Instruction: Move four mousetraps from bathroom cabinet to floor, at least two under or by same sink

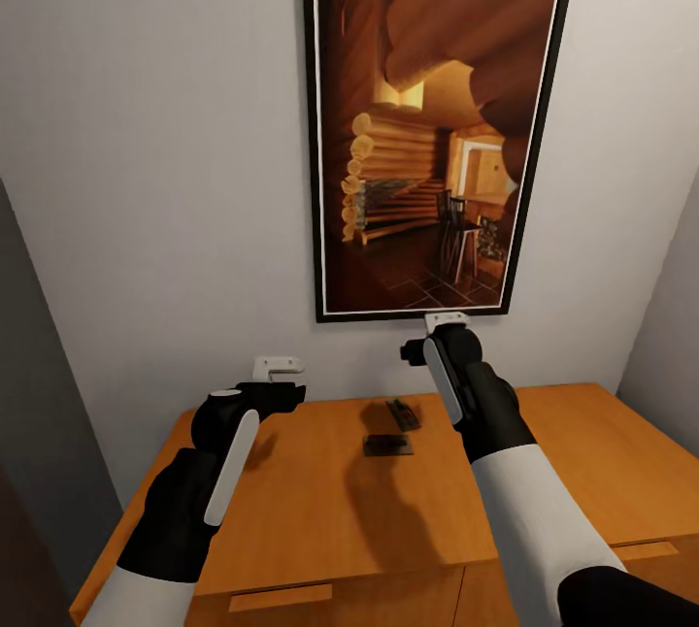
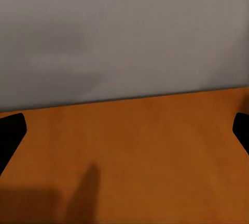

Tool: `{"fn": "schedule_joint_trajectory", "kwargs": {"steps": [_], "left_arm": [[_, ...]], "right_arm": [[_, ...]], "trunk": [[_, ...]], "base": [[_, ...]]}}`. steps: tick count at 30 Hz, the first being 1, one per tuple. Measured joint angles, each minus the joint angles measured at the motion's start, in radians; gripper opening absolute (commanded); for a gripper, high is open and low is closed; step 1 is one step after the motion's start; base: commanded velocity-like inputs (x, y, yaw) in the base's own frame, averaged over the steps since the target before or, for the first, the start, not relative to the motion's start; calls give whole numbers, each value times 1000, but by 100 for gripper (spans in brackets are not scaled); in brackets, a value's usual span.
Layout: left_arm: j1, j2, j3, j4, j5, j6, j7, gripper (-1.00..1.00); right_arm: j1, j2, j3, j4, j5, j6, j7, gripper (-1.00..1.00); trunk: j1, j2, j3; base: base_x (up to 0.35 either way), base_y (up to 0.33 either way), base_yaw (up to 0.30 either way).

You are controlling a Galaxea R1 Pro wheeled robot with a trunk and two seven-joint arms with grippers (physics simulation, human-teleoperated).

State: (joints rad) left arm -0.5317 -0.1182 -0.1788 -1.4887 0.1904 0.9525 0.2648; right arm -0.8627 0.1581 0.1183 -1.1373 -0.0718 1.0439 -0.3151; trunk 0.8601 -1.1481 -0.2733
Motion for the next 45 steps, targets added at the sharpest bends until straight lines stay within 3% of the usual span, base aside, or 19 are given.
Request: {"fn": "schedule_joint_trajectory", "kwargs": {"steps": [11,22,32,45], "left_arm": [[0,0,0,0,0,0,0,100],[0,0,0,1,2,1,0,100],[0,0,0,1,3,1,0,100],[0,0,0,2,3,0,0,100]], "right_arm": [[0,0,1,16,-4,0,14,100],[0,6,1,150,-3,0,22,100],[-3,15,1,186,-4,0,24,100],[-80,16,0,205,-4,0,53,100]], "trunk": [[0,0,0],[0,0,0],[0,0,0],[0,0,0]], "base": [[0,0,0],[0,0,0],[0,0,0],[0,0,0]]}}
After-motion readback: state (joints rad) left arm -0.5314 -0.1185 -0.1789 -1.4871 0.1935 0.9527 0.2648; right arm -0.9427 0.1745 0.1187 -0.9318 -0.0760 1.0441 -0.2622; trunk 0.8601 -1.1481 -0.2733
